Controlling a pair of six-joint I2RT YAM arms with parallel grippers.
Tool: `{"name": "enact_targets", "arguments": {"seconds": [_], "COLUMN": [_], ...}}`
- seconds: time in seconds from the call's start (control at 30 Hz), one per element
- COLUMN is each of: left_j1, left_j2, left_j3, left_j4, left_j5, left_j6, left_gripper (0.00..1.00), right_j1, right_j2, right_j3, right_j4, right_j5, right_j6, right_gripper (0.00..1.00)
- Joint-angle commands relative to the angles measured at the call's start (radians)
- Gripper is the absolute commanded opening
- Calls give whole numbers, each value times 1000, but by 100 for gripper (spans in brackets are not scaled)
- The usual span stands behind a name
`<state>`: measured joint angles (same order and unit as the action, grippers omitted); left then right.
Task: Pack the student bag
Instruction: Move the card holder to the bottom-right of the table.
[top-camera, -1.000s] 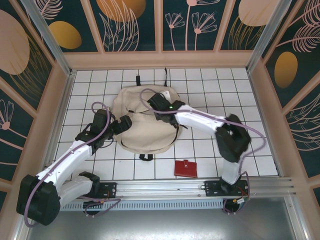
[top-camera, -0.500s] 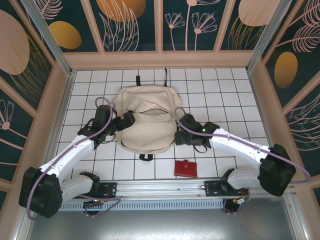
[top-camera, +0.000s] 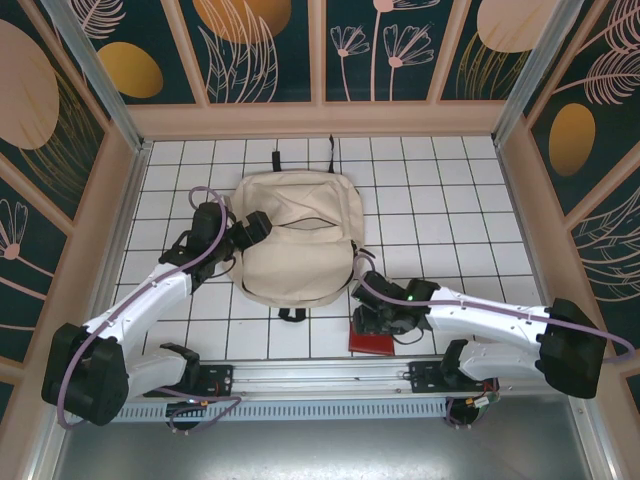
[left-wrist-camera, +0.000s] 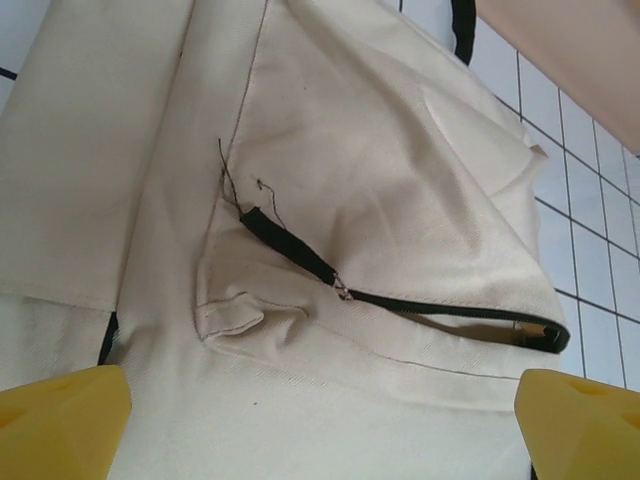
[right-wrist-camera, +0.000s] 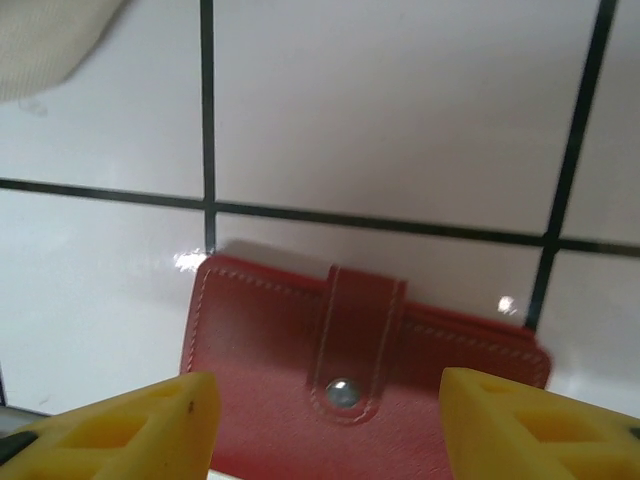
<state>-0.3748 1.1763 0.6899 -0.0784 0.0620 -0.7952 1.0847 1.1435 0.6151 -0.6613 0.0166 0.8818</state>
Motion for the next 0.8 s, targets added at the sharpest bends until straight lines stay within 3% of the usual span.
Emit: {"name": "enact_targets", "arguments": {"seconds": [0.0,0.17,0.3,0.43,0.53,0.63,0.77], "left_j1": [1,-1,-7,-14,-26,-58,-137], "left_j2": [11,10,-14,-23,-17,12,43], "left_j3": [-7,-8,-13,-14,-2,47,96], "left_j4": [52,46,39,39,55,30,18], "left_j5": [-18,-17,-19,-26,-19,5,32], "left_j6": [-37,-57,-68,-66,-66,-61,-55], "left_gripper": [99,98,99,98,98,98,98], "right_j1": [21,80,132,121,67,-49,-242], "right_j2": [18,126,207,241,232,198,166], "right_j3": [-15,24,26,-26,-41,-39,-67], "right_j4": [22,-59,-26,10,23,55,185], "right_j5": [-24,96,98,141,225,285,259], "right_j6": [115,246,286,310,299,235,98], "right_gripper": [60,62,63,63,64,66,67]}}
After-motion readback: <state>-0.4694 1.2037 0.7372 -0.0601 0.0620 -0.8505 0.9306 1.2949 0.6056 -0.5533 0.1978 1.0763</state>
